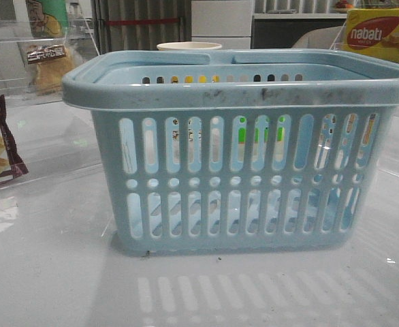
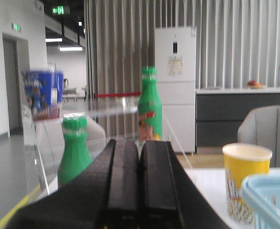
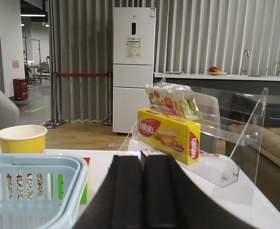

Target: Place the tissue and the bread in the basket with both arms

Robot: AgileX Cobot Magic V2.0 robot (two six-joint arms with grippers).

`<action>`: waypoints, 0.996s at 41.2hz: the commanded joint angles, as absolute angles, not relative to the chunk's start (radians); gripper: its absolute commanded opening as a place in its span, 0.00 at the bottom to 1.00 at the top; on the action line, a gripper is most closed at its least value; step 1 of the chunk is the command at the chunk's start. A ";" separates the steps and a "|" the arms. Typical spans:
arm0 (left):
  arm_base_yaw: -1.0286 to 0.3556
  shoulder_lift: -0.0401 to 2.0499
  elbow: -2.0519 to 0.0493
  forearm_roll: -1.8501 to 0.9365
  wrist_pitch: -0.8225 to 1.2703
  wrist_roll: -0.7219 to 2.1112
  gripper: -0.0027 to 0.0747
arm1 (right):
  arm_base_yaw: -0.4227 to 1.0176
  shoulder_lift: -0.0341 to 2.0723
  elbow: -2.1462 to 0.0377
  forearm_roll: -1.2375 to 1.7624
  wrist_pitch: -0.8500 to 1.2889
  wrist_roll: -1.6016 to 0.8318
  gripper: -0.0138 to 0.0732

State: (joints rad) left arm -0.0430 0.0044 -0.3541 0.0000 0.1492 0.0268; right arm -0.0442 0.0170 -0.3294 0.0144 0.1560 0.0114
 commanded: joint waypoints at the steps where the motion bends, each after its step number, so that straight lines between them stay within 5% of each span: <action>1: -0.040 0.073 -0.486 0.000 0.158 0.020 0.15 | -0.047 0.101 -0.454 0.008 0.160 0.000 0.22; 14: -0.040 0.342 -0.751 -0.010 0.484 0.020 0.15 | -0.047 0.365 -0.705 0.008 0.486 0.000 0.22; 37: -0.040 0.590 -0.751 0.000 0.715 0.029 0.15 | -0.047 0.657 -0.676 0.000 0.698 0.000 0.23; 41: -0.040 0.617 -0.751 0.000 0.722 0.061 0.21 | -0.047 0.692 -0.674 0.000 0.705 0.000 0.32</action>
